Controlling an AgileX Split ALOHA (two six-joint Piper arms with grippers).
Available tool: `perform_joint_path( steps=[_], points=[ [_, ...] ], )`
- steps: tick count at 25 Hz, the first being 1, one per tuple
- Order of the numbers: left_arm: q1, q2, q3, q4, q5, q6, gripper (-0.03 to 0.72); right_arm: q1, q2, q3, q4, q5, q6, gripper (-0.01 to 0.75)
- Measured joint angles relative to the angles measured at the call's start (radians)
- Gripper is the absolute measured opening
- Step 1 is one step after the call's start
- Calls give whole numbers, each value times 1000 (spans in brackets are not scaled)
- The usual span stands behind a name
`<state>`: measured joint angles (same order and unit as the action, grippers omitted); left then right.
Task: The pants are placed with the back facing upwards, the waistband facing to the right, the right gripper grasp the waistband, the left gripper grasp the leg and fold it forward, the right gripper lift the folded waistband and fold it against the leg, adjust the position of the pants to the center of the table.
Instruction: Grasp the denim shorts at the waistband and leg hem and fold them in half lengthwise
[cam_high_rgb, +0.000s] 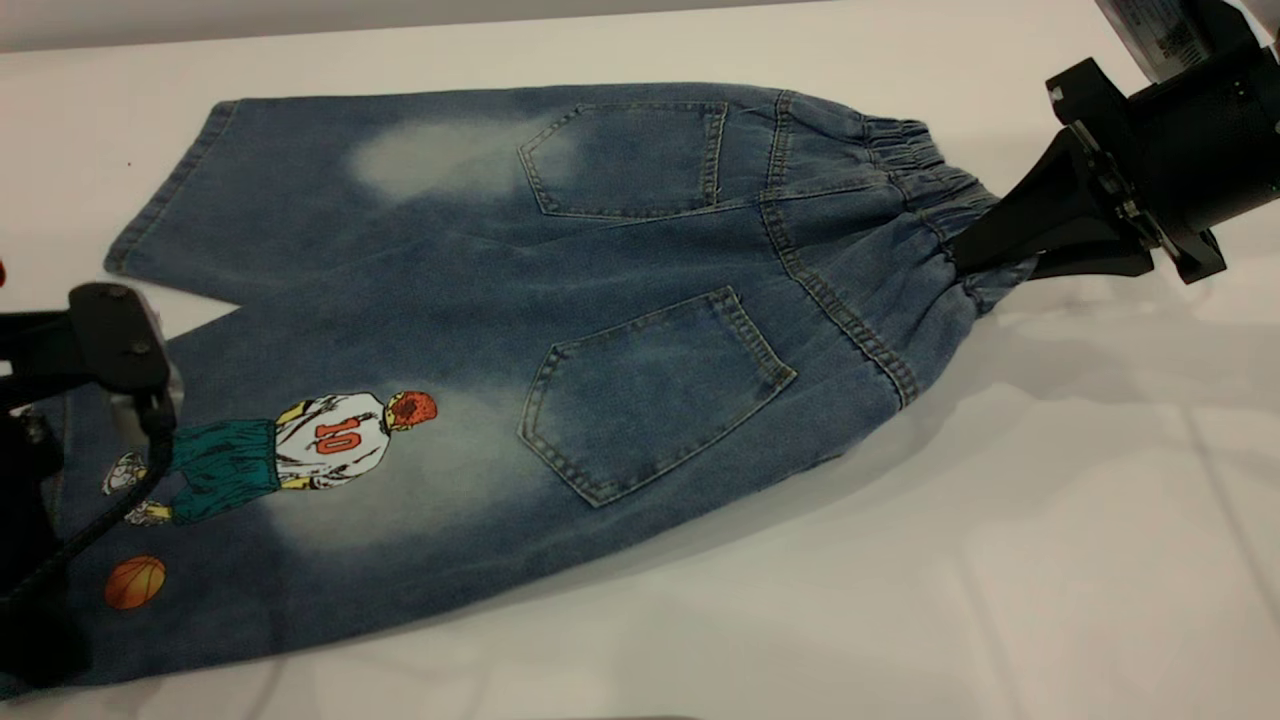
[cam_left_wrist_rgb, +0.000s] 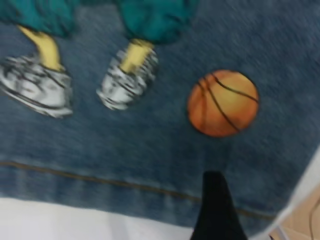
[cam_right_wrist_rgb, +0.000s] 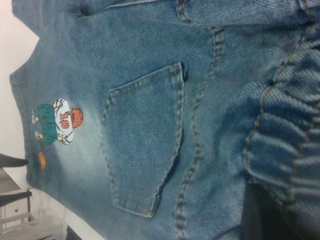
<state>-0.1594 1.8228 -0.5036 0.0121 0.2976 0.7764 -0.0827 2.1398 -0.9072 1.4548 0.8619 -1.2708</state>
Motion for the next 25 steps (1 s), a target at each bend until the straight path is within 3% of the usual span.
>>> perform_joint_path(
  steps=[20,25],
  points=[
    [0,56,18,0,-81,16,441,0,0,0,0,1,0,50],
    [0,72,18,9,-125,17,358,0,0,0,1,3,1,54]
  ],
)
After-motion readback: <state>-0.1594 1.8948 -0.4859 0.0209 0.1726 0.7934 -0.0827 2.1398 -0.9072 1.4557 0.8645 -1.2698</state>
